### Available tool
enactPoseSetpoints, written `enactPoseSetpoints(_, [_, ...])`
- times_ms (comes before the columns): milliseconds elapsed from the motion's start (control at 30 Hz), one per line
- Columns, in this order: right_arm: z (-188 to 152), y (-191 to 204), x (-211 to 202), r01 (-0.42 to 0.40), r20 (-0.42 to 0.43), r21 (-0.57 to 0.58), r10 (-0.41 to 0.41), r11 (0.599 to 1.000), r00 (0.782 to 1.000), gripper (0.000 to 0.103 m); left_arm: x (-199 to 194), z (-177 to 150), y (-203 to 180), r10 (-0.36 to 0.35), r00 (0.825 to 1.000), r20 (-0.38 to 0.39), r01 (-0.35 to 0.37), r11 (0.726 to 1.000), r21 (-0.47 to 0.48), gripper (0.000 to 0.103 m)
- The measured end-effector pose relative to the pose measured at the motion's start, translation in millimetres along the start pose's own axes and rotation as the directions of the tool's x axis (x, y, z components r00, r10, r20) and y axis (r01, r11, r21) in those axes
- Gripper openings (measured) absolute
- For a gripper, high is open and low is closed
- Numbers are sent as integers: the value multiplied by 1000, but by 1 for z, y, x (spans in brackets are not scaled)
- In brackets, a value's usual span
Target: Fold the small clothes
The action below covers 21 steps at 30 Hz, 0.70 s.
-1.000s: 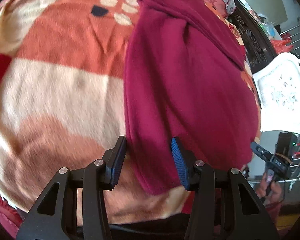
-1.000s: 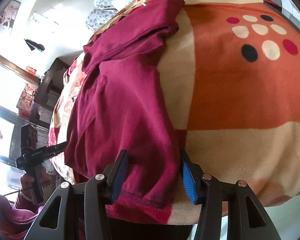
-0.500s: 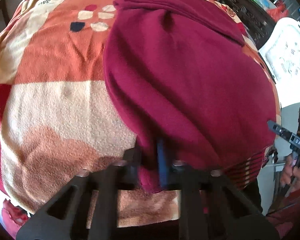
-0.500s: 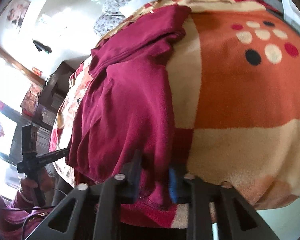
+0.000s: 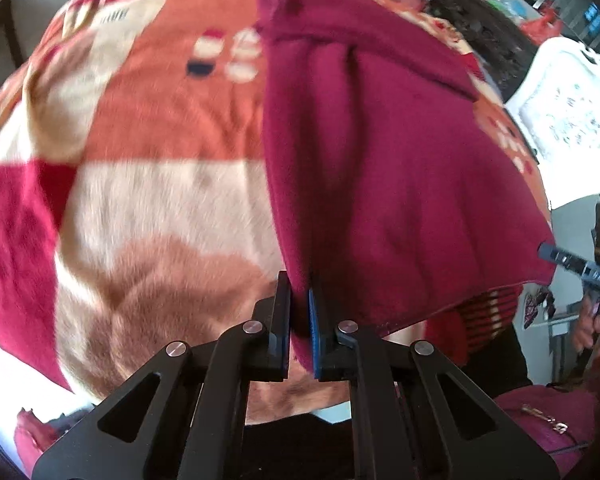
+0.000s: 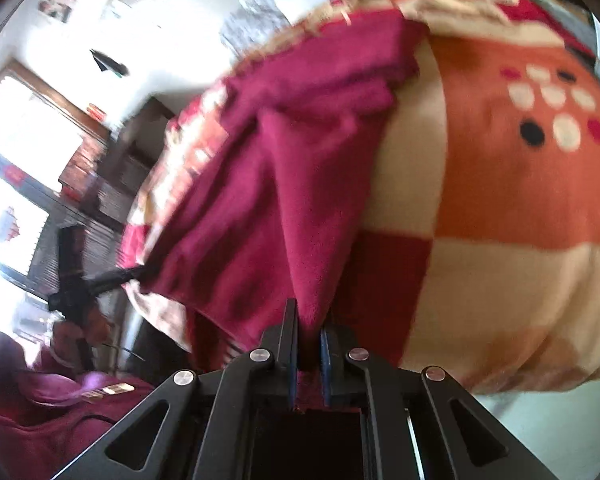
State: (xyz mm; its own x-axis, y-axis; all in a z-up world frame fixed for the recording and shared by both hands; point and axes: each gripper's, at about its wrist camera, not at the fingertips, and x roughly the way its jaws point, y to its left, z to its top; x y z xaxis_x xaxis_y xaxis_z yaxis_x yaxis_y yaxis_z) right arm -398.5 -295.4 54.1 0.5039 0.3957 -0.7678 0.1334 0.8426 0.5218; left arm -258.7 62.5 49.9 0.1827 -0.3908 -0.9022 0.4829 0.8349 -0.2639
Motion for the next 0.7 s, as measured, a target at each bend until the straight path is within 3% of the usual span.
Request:
enactPoseSetpoints(133, [0,-22,5,-49,0,113,50,992,999,9,10,-1,4,-38,999,-14,37,999,-23,6])
enactPoseSetpoints(233, [2,-27,6,-34,-24,117,37,993,999,25,13,3,7,-80,996,-30,78,995,-62,7])
enactPoseSetpoints(267, [2,-27,7,-39,-25,112,42,993,999,26,16,5,9,-104,994,-35,101,991,-90,7])
enactPoseSetpoints(333, [1,-27,8,-65,-26,105,68,992,997,26,20,7,13,-126,991,-41,120,985,-127,23])
enactPoseSetpoints(433, [4,-20,8,-93,-12,65,94,994,996,25,23,10,12,-153,988,-17,148,976,-162,30])
enactPoseSetpoints(500, [8,-17,5,-115,4,56,115,992,993,19,25,12,6,-134,991,-14,131,981,-144,31])
enactPoseSetpoints(567, [14,-15,-2,-159,32,53,158,986,987,10,26,15,-4,-94,995,-24,91,992,-89,30])
enactPoseSetpoints(600, [19,-13,-6,-170,52,44,167,984,984,10,25,17,-9,-75,997,-25,73,996,-58,13])
enactPoseSetpoints(633, [25,-11,-9,-185,71,40,182,982,981,10,25,19,-11,-76,997,-22,75,996,-47,6])
enactPoseSetpoints(700, [36,-10,-16,-217,106,40,212,975,971,9,18,28,-13,-106,994,-2,106,994,-38,6])
